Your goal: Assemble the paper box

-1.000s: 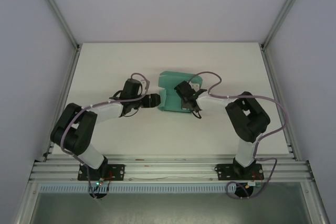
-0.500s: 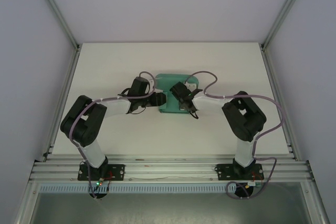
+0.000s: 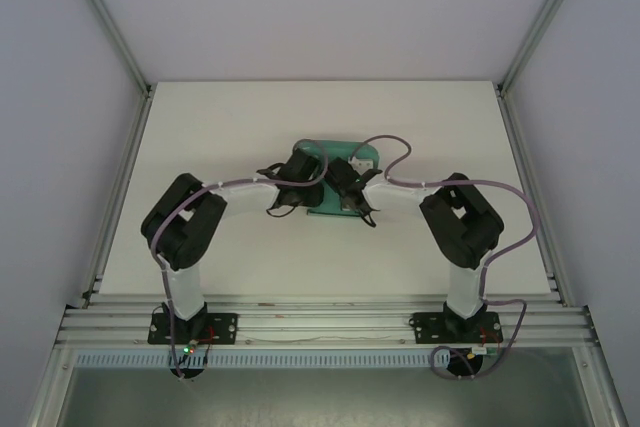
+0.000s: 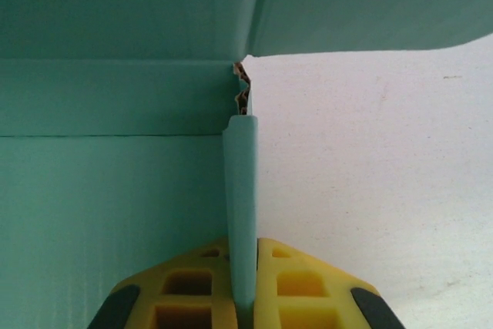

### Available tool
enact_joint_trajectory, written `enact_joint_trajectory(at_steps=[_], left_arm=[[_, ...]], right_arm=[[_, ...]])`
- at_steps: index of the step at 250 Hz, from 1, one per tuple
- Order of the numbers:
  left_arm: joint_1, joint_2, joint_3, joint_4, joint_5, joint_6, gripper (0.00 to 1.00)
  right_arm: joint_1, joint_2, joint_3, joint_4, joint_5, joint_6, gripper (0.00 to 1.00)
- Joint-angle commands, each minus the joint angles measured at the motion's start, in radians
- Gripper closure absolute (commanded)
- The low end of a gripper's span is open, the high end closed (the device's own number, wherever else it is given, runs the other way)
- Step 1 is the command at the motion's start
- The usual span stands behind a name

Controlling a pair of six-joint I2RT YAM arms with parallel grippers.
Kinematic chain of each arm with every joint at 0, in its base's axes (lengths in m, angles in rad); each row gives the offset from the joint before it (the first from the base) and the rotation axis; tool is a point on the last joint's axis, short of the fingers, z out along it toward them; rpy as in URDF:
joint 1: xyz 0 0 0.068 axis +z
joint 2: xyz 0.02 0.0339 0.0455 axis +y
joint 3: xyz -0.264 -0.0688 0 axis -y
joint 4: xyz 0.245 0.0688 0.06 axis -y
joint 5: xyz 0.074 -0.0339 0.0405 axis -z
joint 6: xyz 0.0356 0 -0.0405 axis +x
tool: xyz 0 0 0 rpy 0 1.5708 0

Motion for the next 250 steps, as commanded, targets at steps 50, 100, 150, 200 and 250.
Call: enact_joint_trajectory(at_steps=[50,100,150,200,250], left_arm=[[-0.030,0.059,0.076,-0.215,-0.311,-0.007,1.00],[-0.062,0.094,0.094,-0.329,-0.627,-0.111,1.00],[-0.063,0.093,0.067,-0.376,-0.742,-0.194,1.00],[-0.062,0.049,-0.010,-0.222,-0.579,-0.149,1.00],[-0.061,-0.036,-0.071,-0.077,-0.433,-0.090,1.00]], right_arm=[[0.011,0.008,0.010,-0.034,0.044,0.024,1.00],[0.013,0.042,0.026,-0.107,0.122,0.078,1.00],[0.004,0.073,0.050,-0.219,0.251,0.149,1.00],[-0.012,0.040,-0.018,-0.075,0.166,0.115,1.00],[-0.032,0.007,-0.060,0.046,0.057,0.101,1.00]])
